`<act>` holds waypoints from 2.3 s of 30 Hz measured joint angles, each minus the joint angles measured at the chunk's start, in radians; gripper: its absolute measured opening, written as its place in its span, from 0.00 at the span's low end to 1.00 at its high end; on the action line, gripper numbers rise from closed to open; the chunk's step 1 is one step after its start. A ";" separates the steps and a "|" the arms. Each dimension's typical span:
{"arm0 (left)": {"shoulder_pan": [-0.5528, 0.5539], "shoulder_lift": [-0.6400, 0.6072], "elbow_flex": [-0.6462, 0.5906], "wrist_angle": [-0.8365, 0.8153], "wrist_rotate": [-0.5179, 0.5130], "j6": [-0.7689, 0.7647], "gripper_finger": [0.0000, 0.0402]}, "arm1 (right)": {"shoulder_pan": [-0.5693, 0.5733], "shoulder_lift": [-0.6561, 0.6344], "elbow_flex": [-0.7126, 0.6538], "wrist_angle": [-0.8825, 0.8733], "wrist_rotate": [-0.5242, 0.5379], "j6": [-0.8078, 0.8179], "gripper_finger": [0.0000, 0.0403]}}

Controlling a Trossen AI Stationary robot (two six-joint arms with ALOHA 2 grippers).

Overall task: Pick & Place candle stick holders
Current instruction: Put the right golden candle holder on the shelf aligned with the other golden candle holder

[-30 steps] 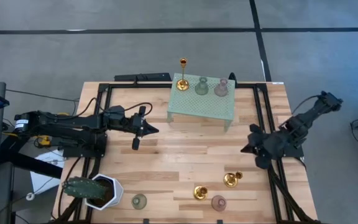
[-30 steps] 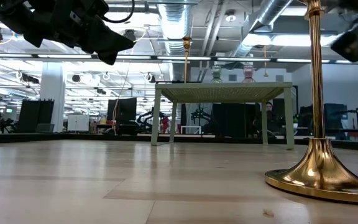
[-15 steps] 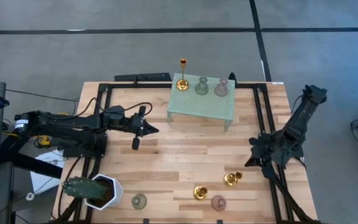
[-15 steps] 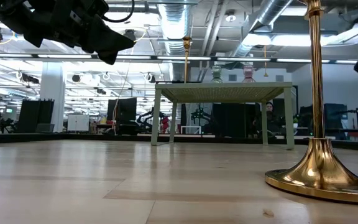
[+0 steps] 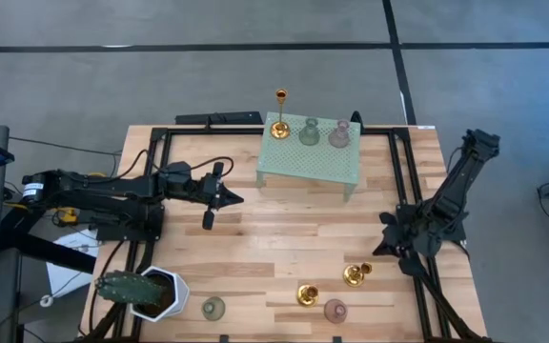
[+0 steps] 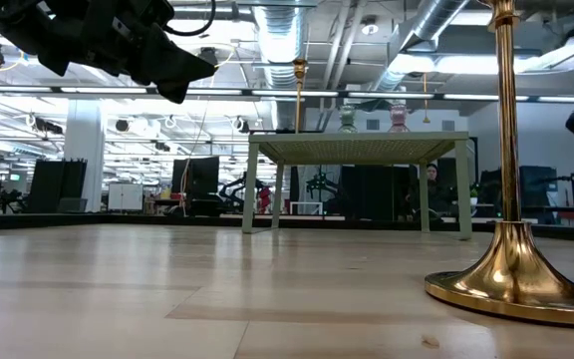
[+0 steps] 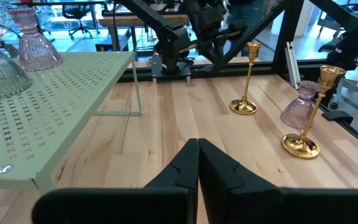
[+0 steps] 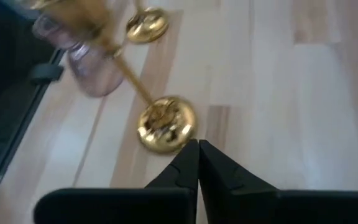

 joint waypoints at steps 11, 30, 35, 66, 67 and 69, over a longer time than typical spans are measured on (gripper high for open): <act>0.000 0.000 0.000 0.001 0.000 0.000 0.02 | -0.008 0.051 0.000 0.075 0.020 -0.061 0.34; 0.000 0.000 0.000 0.001 0.000 -0.001 0.02 | -0.010 0.461 0.000 0.521 0.035 -0.129 0.42; 0.000 0.000 0.000 0.001 0.000 -0.001 0.02 | -0.013 0.561 0.000 0.588 0.034 -0.092 0.41; 0.000 0.000 0.000 0.001 0.000 -0.049 0.02 | -0.141 0.618 0.000 0.714 0.059 -0.061 0.02; 0.000 0.000 0.000 0.002 0.000 -0.055 0.02 | -0.161 0.612 0.006 0.706 0.059 -0.074 0.01; 0.000 0.000 0.000 0.005 0.000 -0.060 0.02 | -0.201 0.601 0.026 0.693 0.059 -0.115 0.01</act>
